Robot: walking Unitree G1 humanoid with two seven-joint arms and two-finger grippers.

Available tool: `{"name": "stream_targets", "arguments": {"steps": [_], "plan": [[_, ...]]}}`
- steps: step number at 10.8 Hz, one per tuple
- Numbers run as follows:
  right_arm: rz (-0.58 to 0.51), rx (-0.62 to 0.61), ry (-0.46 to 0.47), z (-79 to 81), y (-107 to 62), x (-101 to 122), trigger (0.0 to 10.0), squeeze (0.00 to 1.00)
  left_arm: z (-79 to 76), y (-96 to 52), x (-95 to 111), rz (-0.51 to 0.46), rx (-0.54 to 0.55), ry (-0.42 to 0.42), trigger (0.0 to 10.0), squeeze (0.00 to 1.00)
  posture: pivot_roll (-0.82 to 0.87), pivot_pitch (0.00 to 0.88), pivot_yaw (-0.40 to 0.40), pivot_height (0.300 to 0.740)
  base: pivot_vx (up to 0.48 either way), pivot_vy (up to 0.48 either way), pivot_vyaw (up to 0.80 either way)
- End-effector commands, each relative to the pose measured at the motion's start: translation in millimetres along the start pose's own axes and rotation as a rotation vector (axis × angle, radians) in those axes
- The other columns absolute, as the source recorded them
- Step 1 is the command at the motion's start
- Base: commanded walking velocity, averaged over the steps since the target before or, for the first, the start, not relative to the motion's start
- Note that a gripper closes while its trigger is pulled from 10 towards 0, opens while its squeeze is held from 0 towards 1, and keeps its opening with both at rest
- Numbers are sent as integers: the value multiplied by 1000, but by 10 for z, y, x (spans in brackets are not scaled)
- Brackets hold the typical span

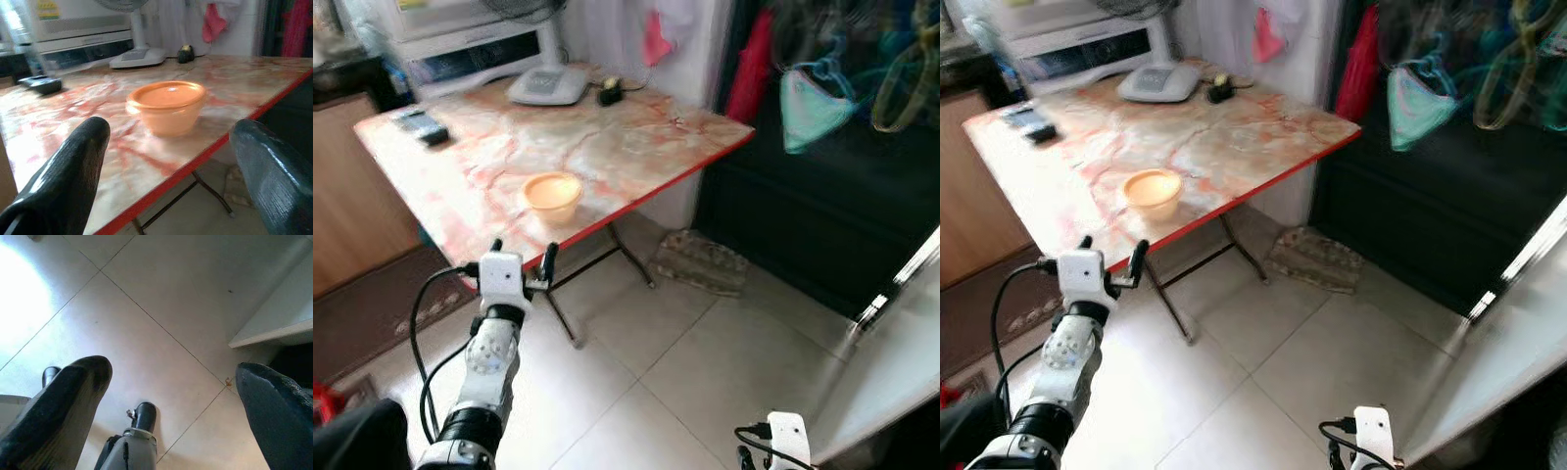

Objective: Restocking fridge

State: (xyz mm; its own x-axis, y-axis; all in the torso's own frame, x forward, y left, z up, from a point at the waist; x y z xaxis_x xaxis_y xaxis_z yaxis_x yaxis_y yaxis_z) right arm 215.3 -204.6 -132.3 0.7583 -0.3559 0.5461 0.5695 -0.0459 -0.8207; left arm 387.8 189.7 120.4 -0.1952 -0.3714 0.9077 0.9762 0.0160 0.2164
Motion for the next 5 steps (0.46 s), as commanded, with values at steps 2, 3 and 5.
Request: {"name": "stream_targets", "arguments": {"steps": [2, 3, 5], "plan": [[-5, 7, -6, 23, 2, 6, 10000, 0, 158, 43, 3, 13, 50, -17, 10000, 0, 44, 0, 2, 740, 0, 0, 400], [-9, 8, 4, 25, 2, 10, 10000, 0, 182, 54, 2, 16, 56, -23, 10000, 0, 40, 0, 4, 740, 0, 0, 0], [-23, 8, 26, 27, 2, 34, 10000, 0, 194, 73, -2, 29, 62, -39, 10000, 0, 39, 0, 7, 740, 0, 0, 0]]}}
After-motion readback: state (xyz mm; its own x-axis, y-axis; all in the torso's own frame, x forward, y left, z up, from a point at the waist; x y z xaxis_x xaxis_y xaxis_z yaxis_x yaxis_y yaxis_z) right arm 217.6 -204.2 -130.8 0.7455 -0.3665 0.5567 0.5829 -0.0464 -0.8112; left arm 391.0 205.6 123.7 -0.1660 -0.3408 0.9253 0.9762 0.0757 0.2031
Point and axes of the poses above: a point about 5 cm out from each wrist's last joint towards the gripper, its own y axis pointing out of the wrist towards the gripper, its own x axis along the axis of the wrist's last joint, z = x × y, the point moved 6 cm from there along y, pointing out of the wrist towards the gripper, and after that the axes turned 15 degrees about y, right-handed, at the moved point
